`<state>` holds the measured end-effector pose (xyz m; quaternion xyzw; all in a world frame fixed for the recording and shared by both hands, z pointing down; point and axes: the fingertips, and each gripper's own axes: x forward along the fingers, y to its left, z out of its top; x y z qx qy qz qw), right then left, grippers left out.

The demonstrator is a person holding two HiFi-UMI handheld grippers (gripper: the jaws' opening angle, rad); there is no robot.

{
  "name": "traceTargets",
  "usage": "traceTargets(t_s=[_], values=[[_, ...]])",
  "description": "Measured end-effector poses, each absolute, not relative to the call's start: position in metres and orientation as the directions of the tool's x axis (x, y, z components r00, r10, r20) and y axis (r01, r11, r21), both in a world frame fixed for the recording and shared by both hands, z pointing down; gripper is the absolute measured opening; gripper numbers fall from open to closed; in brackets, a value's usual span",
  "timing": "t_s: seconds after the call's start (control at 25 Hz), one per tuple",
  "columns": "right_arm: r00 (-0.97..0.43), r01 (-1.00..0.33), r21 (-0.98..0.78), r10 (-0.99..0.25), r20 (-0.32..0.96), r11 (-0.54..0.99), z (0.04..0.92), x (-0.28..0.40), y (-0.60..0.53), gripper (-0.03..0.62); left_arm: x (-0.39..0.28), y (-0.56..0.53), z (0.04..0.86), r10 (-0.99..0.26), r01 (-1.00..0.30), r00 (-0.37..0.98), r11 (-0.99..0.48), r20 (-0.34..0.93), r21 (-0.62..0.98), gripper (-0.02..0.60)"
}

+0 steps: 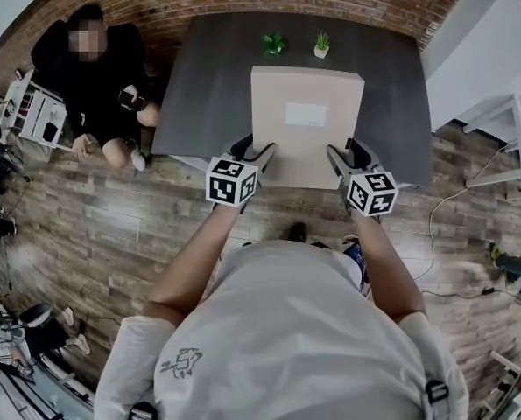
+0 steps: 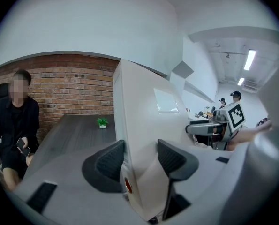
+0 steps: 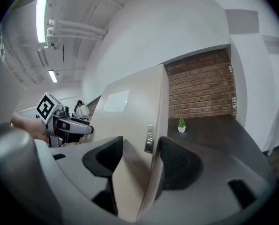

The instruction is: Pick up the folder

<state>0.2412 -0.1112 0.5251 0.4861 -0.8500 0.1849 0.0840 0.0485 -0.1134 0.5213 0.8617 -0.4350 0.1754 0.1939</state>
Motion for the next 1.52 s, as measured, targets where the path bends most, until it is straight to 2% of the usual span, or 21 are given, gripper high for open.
traceTargets(t_s=[1.0,1.52], values=[[-0.446,-0.895,-0.162,-0.845,0.295,0.416,0.488,0.115,0.013,0.249,-0.078,-0.005,0.493,-0.664,-0.762,0.637,-0.618,0.391,0.192,0.239],[-0.415,-0.909,-0.155,-0.865,0.281,0.386,0.488,0.084,0.052,0.245,-0.109,0.029,0.493,-0.654,-0.747,0.654,-0.638,0.381,0.187,0.238]])
